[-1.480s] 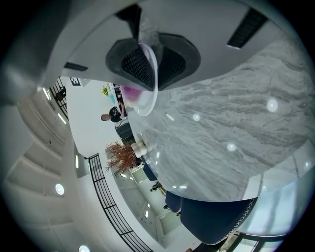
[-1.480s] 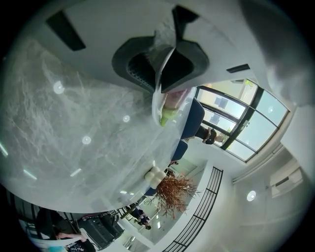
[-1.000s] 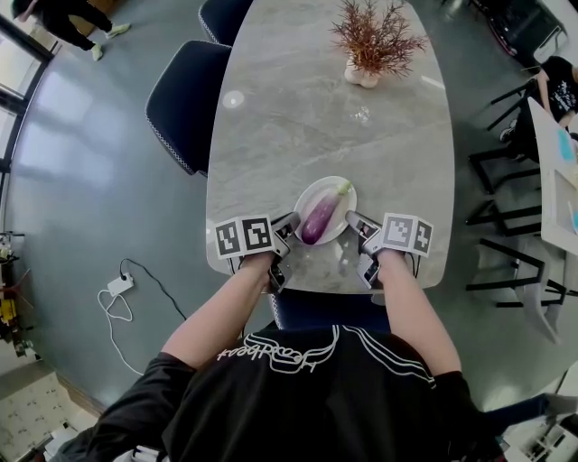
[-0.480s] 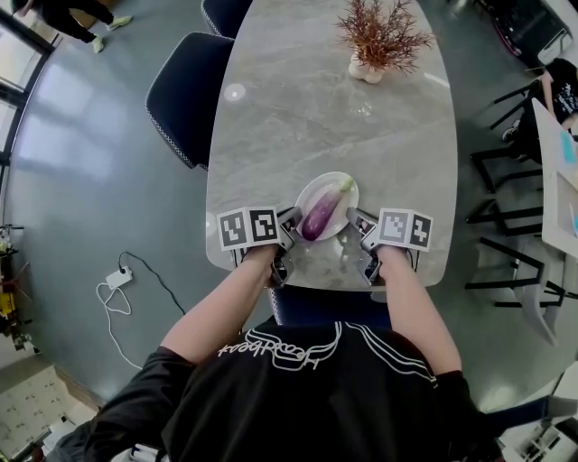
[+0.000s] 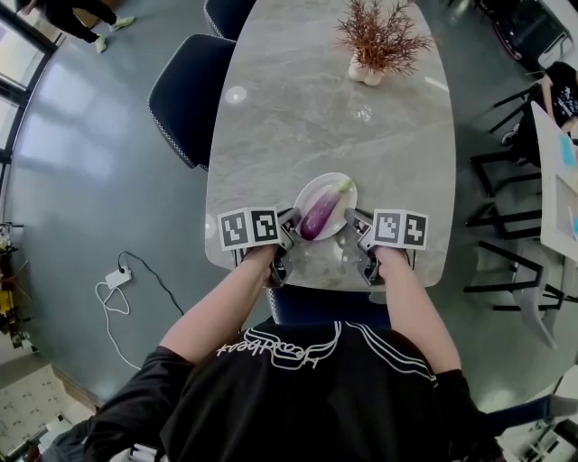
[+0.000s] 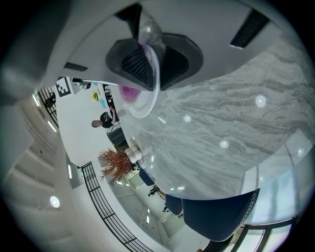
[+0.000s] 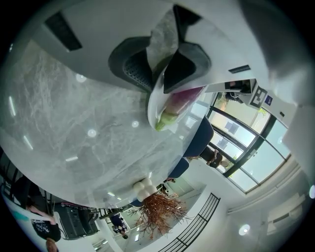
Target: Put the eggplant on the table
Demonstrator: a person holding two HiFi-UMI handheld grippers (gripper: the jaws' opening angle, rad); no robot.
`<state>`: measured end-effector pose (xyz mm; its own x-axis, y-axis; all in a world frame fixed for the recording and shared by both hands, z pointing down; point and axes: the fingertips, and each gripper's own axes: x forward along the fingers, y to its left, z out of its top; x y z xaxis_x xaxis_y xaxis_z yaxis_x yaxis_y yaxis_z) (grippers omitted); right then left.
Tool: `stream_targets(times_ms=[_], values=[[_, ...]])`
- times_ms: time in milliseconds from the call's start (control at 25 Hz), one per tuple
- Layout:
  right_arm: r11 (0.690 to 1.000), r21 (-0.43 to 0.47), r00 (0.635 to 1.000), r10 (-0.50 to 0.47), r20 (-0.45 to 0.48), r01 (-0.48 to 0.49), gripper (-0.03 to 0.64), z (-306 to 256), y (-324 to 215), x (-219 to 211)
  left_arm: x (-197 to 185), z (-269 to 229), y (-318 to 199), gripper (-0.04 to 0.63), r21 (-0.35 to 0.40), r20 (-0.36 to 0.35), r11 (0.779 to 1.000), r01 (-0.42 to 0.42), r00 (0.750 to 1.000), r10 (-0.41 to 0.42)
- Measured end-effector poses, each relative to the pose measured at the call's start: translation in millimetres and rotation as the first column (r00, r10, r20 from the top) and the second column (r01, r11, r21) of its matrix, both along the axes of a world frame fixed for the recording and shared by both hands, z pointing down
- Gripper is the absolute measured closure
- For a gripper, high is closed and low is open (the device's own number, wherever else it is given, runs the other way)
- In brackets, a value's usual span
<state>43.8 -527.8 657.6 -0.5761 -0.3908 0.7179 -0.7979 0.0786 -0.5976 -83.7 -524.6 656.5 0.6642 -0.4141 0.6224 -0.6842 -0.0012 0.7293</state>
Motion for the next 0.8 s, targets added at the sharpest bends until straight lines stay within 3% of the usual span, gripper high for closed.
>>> stream_targets(times_ms=[520,800], values=[[0.993,0.068,0.988,-0.083,-0.134,0.093,0.534,-1,6,12,-19,-7,6,0.515,0.067,0.031,0.998,0.022,0.999,-0.024],[0.991,0.106,0.989,-0.066,-0.135,0.08,0.529,-12,17,24,-20,-21,26,0.515,0.108,0.055,0.994,0.007,0.998,-0.013]])
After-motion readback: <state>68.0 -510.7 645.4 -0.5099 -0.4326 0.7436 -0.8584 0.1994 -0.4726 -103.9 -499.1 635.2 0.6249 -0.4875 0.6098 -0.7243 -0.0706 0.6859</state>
